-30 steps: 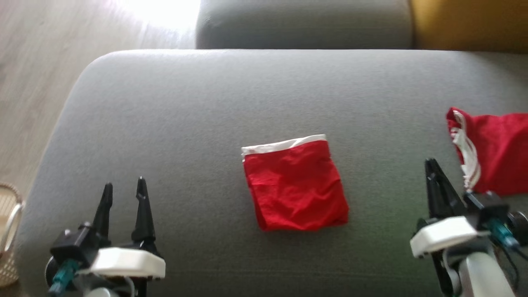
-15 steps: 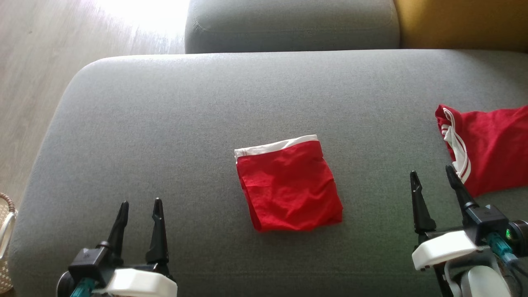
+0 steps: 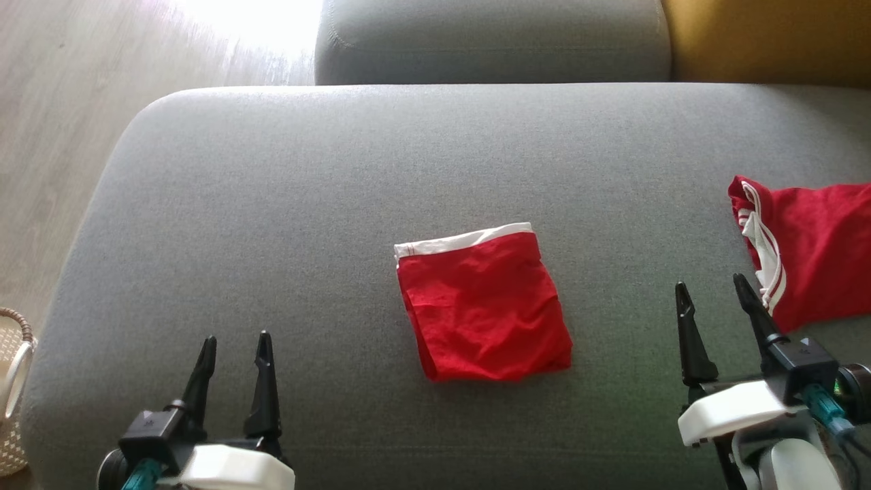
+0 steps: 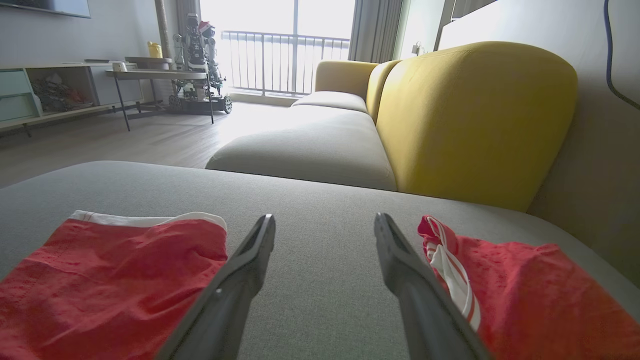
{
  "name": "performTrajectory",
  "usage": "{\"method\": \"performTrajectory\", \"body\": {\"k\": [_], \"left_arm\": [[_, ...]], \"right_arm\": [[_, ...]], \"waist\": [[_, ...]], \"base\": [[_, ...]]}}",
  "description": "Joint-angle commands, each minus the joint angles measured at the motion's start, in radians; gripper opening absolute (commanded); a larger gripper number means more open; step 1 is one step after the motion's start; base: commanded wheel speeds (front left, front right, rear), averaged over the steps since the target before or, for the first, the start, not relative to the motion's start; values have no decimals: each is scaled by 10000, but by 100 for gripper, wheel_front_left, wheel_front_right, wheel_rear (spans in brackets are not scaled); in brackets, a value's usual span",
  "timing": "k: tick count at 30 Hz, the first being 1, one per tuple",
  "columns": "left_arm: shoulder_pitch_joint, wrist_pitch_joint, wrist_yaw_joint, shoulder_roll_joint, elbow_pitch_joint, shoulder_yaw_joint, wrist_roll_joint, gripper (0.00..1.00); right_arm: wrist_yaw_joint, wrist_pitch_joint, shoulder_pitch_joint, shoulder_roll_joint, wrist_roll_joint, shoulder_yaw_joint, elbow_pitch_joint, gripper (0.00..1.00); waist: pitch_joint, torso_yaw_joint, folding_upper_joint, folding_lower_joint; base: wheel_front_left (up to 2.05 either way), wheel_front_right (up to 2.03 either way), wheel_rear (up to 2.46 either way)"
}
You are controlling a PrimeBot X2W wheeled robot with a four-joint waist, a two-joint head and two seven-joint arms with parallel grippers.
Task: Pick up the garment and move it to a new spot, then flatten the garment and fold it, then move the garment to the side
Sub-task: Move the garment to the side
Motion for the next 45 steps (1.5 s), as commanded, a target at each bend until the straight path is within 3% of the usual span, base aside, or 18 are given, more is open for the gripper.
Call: {"method": "performTrajectory", "body": {"k": [1,25,35,40,45], "left_arm": [[-489,-53,1,10,-320,262,86,100],[-492,-53,-3,10,-200,177,-30,100],[-995,-53,-82,10,-113,-194,-98,100],[-1384,-53,-122,10,-142,-524,-185,100],[-1586,-53,-39,10,-128,-602,-276,100]], "right_arm": [[-4,-93,-224,-28,48,207,-295,100],[-4,-93,-243,-28,249,-47,-99,100],[-4,125,-1549,-28,2051,1257,1810,100],[-4,1007,-2717,-65,2805,1783,2626,100],[-4,2259,-3538,-146,4308,1879,3604,100]], "waist": [[2,8,-1,0],[21,42,-1,0],[802,389,-1,0],[1326,847,-1,0],[1627,1284,-1,0]], "base": [[0,0,0],[0,0,0],[0,0,0],[0,0,0],[0,0,0]]}}
